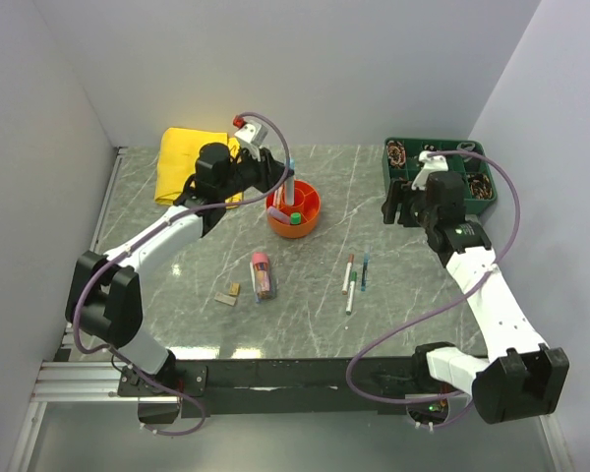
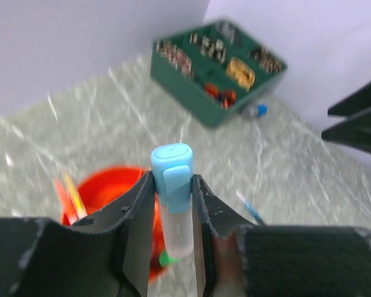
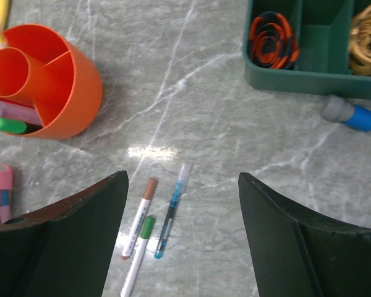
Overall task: Sort the stationery into containers
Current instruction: Place the pen in the storage box.
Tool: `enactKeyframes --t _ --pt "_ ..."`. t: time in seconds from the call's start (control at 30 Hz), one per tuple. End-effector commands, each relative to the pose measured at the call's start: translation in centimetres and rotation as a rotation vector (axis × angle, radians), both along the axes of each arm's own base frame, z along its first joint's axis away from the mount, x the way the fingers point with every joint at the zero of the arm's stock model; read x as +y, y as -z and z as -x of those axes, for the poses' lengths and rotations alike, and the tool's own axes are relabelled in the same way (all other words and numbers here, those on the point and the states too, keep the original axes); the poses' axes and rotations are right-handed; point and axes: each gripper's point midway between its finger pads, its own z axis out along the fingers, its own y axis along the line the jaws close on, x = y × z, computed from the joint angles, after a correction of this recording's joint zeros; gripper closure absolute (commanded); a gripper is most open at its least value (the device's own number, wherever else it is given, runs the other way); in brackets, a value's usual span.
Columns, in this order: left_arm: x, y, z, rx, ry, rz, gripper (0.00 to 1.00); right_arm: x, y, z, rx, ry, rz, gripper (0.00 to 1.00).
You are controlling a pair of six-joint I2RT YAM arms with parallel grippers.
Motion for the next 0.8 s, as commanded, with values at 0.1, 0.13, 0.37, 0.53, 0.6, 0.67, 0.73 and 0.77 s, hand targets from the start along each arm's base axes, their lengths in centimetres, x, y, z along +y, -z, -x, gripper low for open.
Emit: enactKeyframes --t 0.1,0.13,0.37,0.53,0.6,0.67,0.73,0.77 --pt "0.1 -2.2 -0.4 -0.222 -0.024 0.070 0.99 -2.5 -0.7 1.3 -0.020 0.058 0.052 0.20" --pt "0.3 -1.0 -0.2 -0.216 -0.045 0.063 0.99 -2.6 -0.7 1.3 -0.019 0.061 0.052 0.20" --pt "0.8 0.5 0.7 -0.325 -0.093 0.080 0.99 -2.7 -1.0 0.9 0.012 0.046 0.072 0.20" --pt "0.8 2.6 0.7 -0.348 -0.104 0.056 0.99 -2.4 -0.6 0.4 0.027 0.033 0.071 0.20" --pt "0.9 2.7 0.6 -0.366 -0.113 0.056 0.99 -2.5 -0.3 0.3 0.033 0.032 0.072 0.20" --pt "0.9 3.5 0.4 -0.359 -0.115 0.046 0.99 -2.4 0.1 0.4 0.045 0.030 0.074 0.20" --pt "0.8 4.6 0.3 -0.342 -0.114 0.034 0.99 -2.4 0.4 0.5 0.056 0.028 0.077 0.20" --pt "0.8 5.0 0.4 -0.336 -0.109 0.034 0.99 -2.4 0.7 0.5 0.063 0.027 0.078 0.20"
